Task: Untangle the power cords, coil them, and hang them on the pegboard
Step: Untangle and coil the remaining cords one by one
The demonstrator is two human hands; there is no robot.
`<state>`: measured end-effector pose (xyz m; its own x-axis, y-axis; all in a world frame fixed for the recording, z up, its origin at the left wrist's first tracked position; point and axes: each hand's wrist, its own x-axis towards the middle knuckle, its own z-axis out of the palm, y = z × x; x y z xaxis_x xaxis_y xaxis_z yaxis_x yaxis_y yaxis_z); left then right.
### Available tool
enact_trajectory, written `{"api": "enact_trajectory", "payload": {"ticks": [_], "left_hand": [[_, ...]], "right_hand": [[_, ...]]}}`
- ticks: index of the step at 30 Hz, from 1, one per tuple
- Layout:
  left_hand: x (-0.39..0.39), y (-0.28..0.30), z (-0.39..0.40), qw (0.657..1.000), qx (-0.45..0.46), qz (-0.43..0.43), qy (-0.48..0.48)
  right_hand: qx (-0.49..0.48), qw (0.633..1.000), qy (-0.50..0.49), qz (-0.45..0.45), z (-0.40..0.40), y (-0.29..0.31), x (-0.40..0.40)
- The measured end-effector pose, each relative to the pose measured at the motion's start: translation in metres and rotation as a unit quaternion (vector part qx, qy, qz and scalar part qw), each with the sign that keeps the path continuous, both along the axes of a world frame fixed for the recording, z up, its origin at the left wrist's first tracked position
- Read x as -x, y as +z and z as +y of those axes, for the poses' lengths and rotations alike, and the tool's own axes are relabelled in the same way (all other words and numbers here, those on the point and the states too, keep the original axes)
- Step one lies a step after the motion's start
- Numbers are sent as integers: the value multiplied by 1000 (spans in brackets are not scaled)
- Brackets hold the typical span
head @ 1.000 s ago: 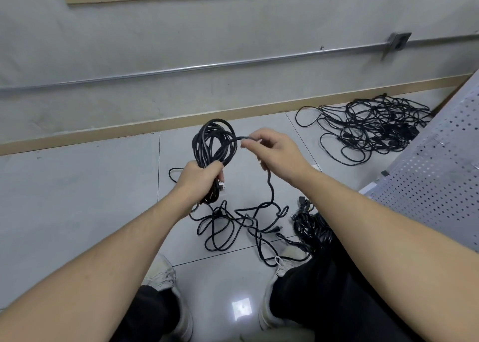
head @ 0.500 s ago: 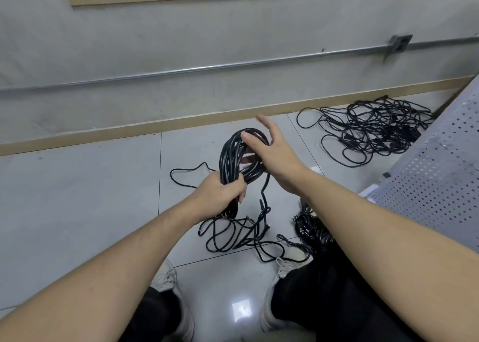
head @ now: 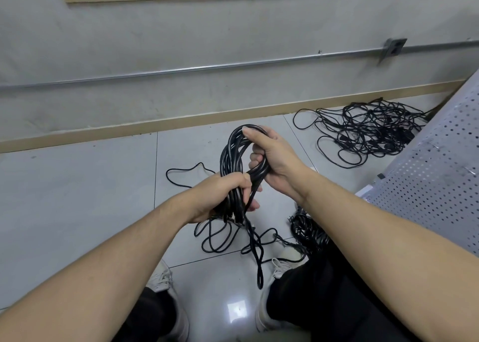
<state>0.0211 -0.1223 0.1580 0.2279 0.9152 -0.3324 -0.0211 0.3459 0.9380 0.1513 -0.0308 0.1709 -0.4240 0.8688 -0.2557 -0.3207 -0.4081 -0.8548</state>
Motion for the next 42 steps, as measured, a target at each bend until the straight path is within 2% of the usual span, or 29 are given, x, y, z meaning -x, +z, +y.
{"api": "enact_trajectory", "payload": {"ticks": [3,7,9,10,11,13,14,16,19,21,23,24,27,28,33,37,40,42], "left_hand": [[-2,0,-2,999,-7,-36,23],[1,-1,0,995,-8,-55,78],[8,1,4,991,-12,-71,111],[11,3,6,988,-15,-80,131],[14,3,8,984,-19,-92,153],[17,6,11,973,-30,-133,188],[18,8,12,967,-33,-156,199],[20,10,14,958,-30,-182,218],[28,13,16,951,-23,-181,248],[34,14,17,943,-32,-182,277],[41,14,16,933,-45,-183,308],[44,14,16,929,-47,-181,319],[53,12,16,925,-39,-172,335],[54,12,16,925,-33,-171,337],[47,12,14,938,-22,-105,331],[48,12,15,937,-25,-26,348],[52,14,15,929,-18,-52,366],[49,15,14,927,-22,-84,365]], "right_hand": [[-18,999,19,-18,1,1,1],[-5,995,92,-38,6,-5,-4],[-21,986,116,-119,9,-15,-5],[-47,968,138,-205,11,-23,-6],[-78,935,183,-295,9,-26,-6],[-137,837,318,-424,1,-28,-9],[-161,792,381,-449,-5,-26,-10],[-193,730,449,-477,-13,-24,-11],[-173,678,478,-531,-13,-31,-10],[-145,677,482,-538,-12,-36,-11],[-131,696,459,-537,-7,-37,-15],[-128,717,435,-529,-4,-38,-17],[-78,815,326,-474,7,-42,-22],[-60,828,309,-463,9,-42,-23],[-59,828,329,-449,13,-42,-27],[-172,802,350,-452,12,-40,-32],[-211,803,350,-434,9,-40,-29],[-231,776,364,-460,7,-41,-23]]}}
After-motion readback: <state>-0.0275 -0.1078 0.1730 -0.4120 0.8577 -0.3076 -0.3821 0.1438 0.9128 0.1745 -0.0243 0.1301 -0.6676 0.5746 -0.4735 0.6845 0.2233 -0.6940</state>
